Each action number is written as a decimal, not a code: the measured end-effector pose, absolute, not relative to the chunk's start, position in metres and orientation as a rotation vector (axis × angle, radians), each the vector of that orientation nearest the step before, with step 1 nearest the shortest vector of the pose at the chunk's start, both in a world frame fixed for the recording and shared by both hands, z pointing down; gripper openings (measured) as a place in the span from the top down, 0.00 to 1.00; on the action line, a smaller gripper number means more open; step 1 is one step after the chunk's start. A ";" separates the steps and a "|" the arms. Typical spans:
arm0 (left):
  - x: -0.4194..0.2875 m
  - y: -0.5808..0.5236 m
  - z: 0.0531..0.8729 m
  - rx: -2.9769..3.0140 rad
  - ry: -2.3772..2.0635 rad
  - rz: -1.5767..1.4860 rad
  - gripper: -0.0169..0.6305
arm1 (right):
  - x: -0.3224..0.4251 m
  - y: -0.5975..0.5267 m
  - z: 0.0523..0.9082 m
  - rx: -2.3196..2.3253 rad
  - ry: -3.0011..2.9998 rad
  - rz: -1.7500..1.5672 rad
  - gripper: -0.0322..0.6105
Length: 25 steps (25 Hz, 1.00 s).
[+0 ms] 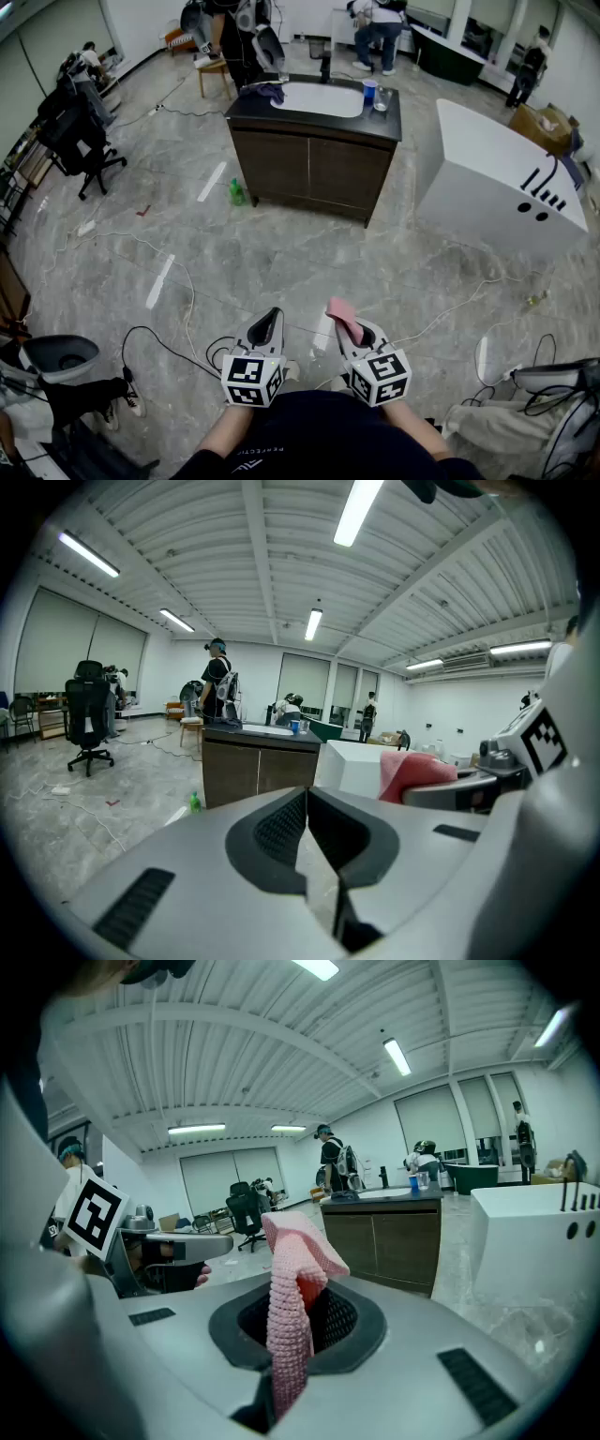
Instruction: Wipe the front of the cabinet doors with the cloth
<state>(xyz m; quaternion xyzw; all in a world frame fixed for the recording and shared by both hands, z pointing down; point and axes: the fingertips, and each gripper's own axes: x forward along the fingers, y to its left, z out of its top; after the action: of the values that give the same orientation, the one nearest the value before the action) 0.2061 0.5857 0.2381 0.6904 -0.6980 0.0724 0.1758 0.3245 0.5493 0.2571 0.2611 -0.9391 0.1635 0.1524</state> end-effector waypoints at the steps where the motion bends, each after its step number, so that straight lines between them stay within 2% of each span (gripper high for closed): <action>1: 0.204 0.585 0.238 1.959 -1.977 0.204 0.95 | 0.323 0.549 0.257 0.754 -2.696 0.468 0.89; 25: 0.176 0.568 0.247 1.983 -1.921 0.223 0.95 | 0.295 0.527 0.263 0.832 -2.691 0.545 0.89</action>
<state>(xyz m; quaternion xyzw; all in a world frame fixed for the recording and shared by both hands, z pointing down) 0.1755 0.5679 0.2472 0.7037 -0.6815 0.0790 0.1848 0.2953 0.5272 0.2631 0.2872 -0.9293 0.1883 0.1358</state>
